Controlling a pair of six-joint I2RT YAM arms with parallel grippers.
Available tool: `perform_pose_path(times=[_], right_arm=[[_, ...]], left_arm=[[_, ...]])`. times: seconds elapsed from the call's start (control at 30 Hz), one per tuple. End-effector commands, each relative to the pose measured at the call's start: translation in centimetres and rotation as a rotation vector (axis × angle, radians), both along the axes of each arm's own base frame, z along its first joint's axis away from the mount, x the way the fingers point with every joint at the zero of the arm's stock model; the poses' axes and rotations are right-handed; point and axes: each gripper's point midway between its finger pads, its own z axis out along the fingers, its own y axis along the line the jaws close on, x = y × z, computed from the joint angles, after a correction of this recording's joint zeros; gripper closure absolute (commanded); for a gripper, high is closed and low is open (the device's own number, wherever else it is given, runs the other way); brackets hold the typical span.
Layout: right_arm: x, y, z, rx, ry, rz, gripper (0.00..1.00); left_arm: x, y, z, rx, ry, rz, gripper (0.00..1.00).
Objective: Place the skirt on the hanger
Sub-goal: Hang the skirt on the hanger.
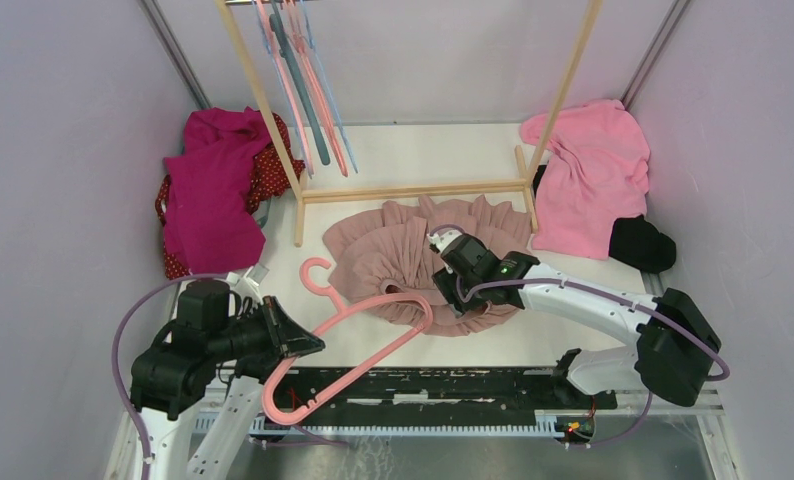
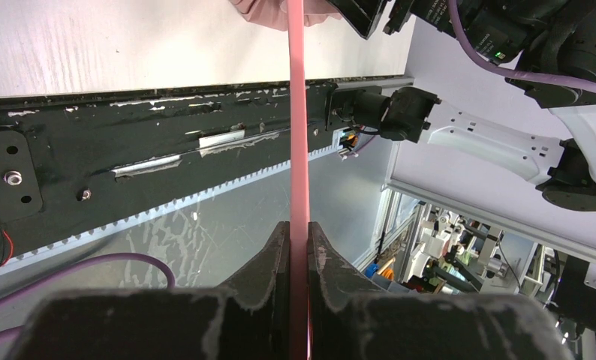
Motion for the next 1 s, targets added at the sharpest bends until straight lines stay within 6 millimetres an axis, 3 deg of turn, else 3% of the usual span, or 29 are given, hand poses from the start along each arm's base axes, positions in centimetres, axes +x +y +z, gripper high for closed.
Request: perform_pose_path(times=[0.0,0.07,0.43,0.97], right_arm=[[1.6,0.7,1.3,0.012,-0.074,-0.009,0.38],[1.9,0.3,1.2,-0.008,-0.089,-0.024,0.42],[3.6,0.3,3.1,-0.007,-0.170,-0.084,0.99],[5.6,0.9,6.8,0.056,-0.258,-0.136,0.99]], left_arm=[[0.7,-0.4,1.3,-0.044,-0.036,0.019,0.97],[0.7,-0.5,1.4,-0.050,-0.037,0.020,0.97],[1.3,-0.8,2.4,-0.083,-0.063,0.028,0.97],[1.0,-1.1,3.4,-0.139,-0.057,0.053,0.97]])
